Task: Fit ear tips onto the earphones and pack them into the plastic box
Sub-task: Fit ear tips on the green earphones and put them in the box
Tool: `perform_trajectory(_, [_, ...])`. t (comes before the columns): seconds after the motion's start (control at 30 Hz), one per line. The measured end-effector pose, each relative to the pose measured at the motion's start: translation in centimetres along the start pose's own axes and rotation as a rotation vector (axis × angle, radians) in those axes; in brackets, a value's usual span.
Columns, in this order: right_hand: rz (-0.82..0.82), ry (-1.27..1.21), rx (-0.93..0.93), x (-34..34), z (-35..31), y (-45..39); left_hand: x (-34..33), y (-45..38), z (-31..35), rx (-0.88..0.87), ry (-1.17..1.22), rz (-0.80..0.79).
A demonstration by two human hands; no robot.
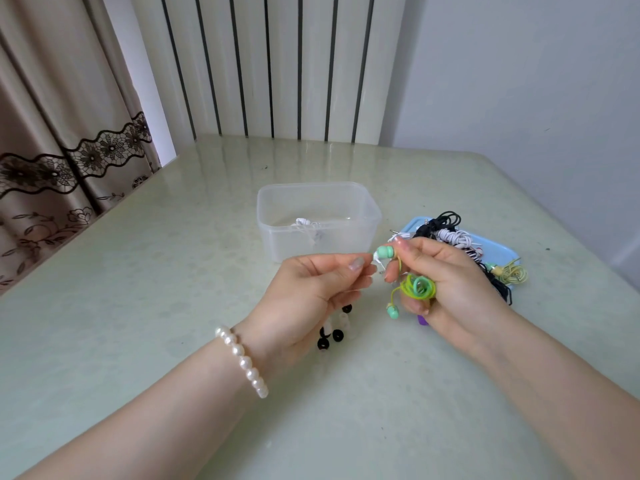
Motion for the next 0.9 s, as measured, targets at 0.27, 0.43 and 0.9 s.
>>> perform_trajectory(0.27, [-0.171, -0.31, -0.142, -1.5, -0.4, 0.7, -1.5, 1.2, -1.0, 0.102, -0.174, -0.246])
perform_trajectory(0.43, [-0.188, -0.297, -0.148, -1.4, -0.5, 0.8, -2.0, 1.5, -1.3, 0.158, 0.001, -0.23])
perform_trajectory(0.9, [-0.172, 0.219, 0.138, -2.1, 0.0, 1.3, 1.0, -0.4, -0.2, 0.035, -0.114, 0.055])
Point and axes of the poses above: each hand's wrist, its own y-axis away from the middle knuckle, its own x-axis out of the back of the hand, z = x × y, the point moved 9 cm from there along -y, towards the middle knuckle, and after that the axes turned 13 degrees about z, right-handed, at the moved point
